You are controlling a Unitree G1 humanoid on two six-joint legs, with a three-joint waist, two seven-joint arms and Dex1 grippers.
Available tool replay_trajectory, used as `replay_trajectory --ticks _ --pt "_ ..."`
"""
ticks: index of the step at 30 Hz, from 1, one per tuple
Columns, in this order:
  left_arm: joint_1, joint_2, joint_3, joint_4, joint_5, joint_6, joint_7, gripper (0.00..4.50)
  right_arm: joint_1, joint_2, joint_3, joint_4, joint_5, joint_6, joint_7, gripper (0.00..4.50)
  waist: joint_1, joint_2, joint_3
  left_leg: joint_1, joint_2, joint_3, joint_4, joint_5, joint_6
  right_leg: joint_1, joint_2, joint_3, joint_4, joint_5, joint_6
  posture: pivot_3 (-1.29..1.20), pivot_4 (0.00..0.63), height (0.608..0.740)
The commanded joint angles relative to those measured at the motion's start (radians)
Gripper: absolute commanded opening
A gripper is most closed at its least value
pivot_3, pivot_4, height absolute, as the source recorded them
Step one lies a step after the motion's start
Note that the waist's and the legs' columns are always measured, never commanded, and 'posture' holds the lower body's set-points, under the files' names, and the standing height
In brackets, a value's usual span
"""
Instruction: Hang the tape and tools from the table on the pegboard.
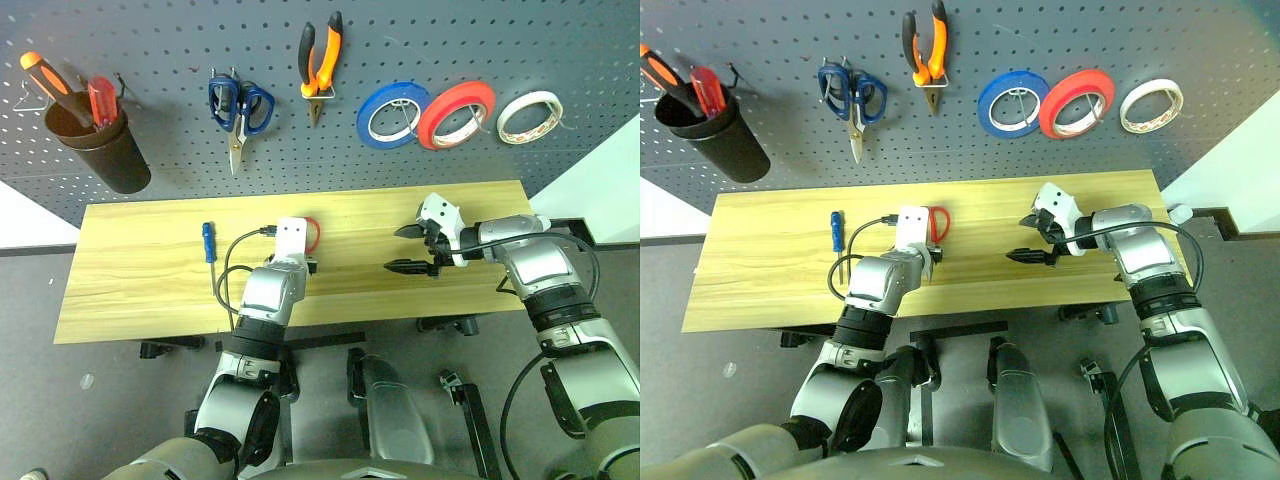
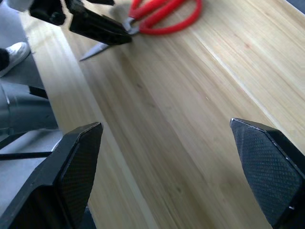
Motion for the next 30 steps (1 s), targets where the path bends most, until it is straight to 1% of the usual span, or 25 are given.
replay_trajectory --ticks 1,4,7,9,13,16,20,21,24,27,28,30 --pt "0.007 -0.038 0.022 0.038 0.032 0.074 0.045 2.89 -0.019 -0.004 -0.028 0.007 -0.006 -0.024 -0.006 4.5 -0.008 0.0 0.0 0.0 0.0 0.0 0.0 0.0 0.0 0.0 0.0 0.0 0.0 0.0 0.0 -0.16 0.401 0.73" --pt "0.003 -0.037 0.029 0.031 0.034 0.123 0.056 1.98 -0.022 0.002 -0.029 0.017 -0.011 -0.039 -0.017 4.5 -0.013 0.0 0.0 0.0 0.0 0.0 -0.002 0.0 0.0 0.0 0.0 0.0 -0.001 0.0 0.0 -0.15 0.396 0.73" --pt "-0.004 -0.04 0.046 0.019 0.039 0.157 0.075 0.92 -0.027 0.004 -0.027 0.021 -0.012 -0.044 -0.02 4.5 -0.014 0.0 0.0 0.0 0.0 0.0 -0.005 0.0 -0.001 -0.001 0.0 0.0 -0.002 0.0 0.0 -0.15 0.391 0.73" --pt "-0.006 -0.038 0.051 0.017 0.046 0.163 0.083 0.3 -0.032 0.006 -0.027 0.029 -0.013 -0.054 -0.024 4.5 -0.013 0.0 0.0 0.001 -0.001 0.001 -0.006 0.0 -0.001 -0.002 0.0 0.0 -0.002 0.0 0.0 -0.15 0.385 0.73" --pt "-0.013 -0.03 0.057 0.006 0.056 0.167 0.088 0.26 -0.048 0.011 -0.025 0.068 -0.026 -0.084 -0.041 4.5 -0.011 0.0 0.0 0.001 -0.001 0.001 -0.008 0.001 -0.001 -0.002 0.0 0.0 -0.004 0.0 0.0 -0.15 0.375 0.73" --pt "-0.006 -0.008 0.037 -0.039 0.05 0.179 0.053 0.26 -0.06 0.016 -0.025 0.085 -0.032 -0.099 -0.039 4.5 -0.011 0.0 0.0 0.001 -0.002 0.002 -0.01 0.001 -0.001 -0.002 0.0 0.0 -0.004 0.0 0.0 -0.14 0.362 0.73" --pt "0.035 0.065 -0.017 -0.189 0.021 0.245 -0.058 0.26 -0.075 0.014 -0.024 0.094 -0.043 -0.126 -0.036 4.5 -0.011 0.0 0.0 0.0 -0.002 0.002 -0.011 0.001 -0.002 -0.004 0.0 0.001 -0.005 0.0 0.0 -0.13 0.344 0.73" --pt "0.058 0.089 -0.015 -0.245 -0.007 0.248 -0.111 0.26 -0.079 0.012 -0.024 0.096 -0.045 -0.133 -0.035 4.5 -0.01 0.0 0.0 0.0 -0.002 0.002 -0.012 0.002 -0.003 -0.004 0.0 0.001 -0.004 0.001 0.0 -0.12 0.339 0.73" --pt "0.105 0.147 0.053 -0.387 -0.108 0.284 -0.256 0.26 -0.09 0.009 -0.029 0.096 -0.047 -0.143 -0.032 4.5 -0.01 0.0 0.0 -0.002 -0.002 0.003 -0.013 0.003 -0.005 -0.006 0.0 0.001 -0.004 0.002 0.004 -0.11 0.32 0.73" --pt "0.122 0.208 0.119 -0.476 -0.193 0.326 -0.375 0.26 -0.093 0.006 -0.035 0.088 -0.04 -0.146 -0.023 4.5 -0.008 0.0 0.0 -0.006 -0.001 0.002 -0.012 0.004 -0.006 -0.009 0.001 0.0 -0.003 0.003 0.004 -0.1 0.304 0.73" --pt "0.124 0.237 0.129 -0.501 -0.225 0.348 -0.419 0.26 -0.093 0.005 -0.037 0.086 -0.039 -0.147 -0.02 4.5 -0.007 0.0 -0.001 -0.007 -0.001 0.002 -0.012 0.004 -0.007 -0.009 0.001 -0.001 -0.003 0.003 0.004 -0.1 0.299 0.73" --pt "0.121 0.317 0.097 -0.543 -0.275 0.405 -0.496 0.26 -0.092 0.005 -0.039 0.085 -0.038 -0.149 -0.017 4.5 -0.008 0.0 -0.001 -0.009 -0.002 0.002 -0.011 0.004 -0.007 -0.01 0.001 -0.001 -0.003 0.003 0.004 -0.1 0.287 0.73"
